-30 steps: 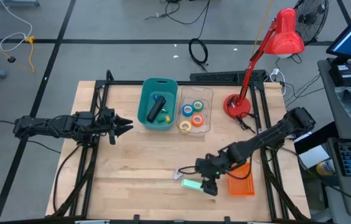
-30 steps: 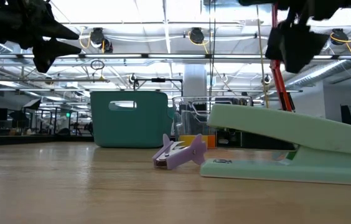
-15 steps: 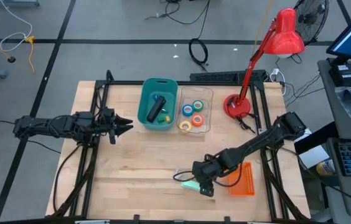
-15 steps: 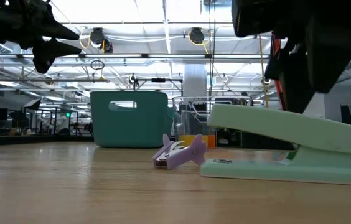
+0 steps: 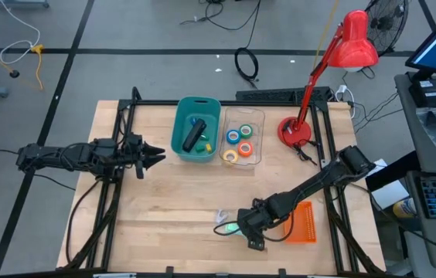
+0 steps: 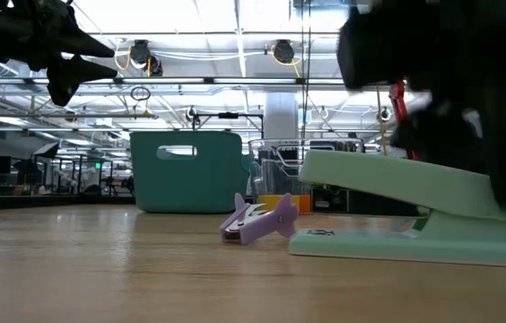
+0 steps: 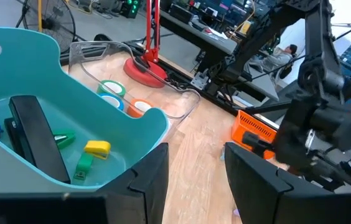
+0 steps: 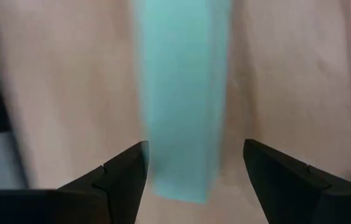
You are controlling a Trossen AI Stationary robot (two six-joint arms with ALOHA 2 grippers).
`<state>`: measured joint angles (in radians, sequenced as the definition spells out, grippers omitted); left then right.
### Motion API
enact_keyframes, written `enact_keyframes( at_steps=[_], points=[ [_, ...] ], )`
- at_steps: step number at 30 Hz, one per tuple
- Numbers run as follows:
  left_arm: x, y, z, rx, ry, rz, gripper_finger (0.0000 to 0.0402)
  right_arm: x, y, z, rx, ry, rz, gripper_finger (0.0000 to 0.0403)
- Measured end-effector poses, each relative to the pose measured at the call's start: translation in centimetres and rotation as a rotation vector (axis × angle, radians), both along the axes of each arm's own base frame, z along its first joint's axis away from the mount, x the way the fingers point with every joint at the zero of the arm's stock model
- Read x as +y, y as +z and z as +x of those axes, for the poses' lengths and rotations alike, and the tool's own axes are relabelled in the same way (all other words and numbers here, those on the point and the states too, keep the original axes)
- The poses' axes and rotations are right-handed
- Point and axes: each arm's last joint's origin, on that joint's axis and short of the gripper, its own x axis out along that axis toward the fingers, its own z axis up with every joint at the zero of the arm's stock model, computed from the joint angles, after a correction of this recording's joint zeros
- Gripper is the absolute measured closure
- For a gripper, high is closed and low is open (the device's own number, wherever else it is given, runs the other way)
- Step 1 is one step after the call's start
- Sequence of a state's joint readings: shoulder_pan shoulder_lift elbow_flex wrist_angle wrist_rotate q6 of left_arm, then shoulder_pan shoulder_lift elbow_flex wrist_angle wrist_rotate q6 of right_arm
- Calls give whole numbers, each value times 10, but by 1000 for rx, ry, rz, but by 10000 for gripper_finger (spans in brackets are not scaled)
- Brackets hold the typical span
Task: Pick and place Stapler, Stapler remover, tape
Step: Put the large light green stapler into the green bin
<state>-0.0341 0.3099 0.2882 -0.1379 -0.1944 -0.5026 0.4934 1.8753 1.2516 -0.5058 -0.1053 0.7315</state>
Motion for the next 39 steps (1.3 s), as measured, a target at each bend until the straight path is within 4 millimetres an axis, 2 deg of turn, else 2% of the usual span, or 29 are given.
enact_keyframes(
  at_steps=[7,26,30,36,39],
  points=[
    [0,0,0,0,0,0,245,3,-22,5,40,13,-10,145],
    [0,0,0,0,-1,0,245,1,-24,5,9,40,-83,155],
    [0,0,0,-3,1,-14,245,-2,-25,6,19,33,-86,186],
    [0,0,0,-10,7,-57,245,-3,-25,5,16,44,-108,282],
    [0,0,0,-10,7,-58,245,-4,-26,6,8,55,-117,285]
  ],
)
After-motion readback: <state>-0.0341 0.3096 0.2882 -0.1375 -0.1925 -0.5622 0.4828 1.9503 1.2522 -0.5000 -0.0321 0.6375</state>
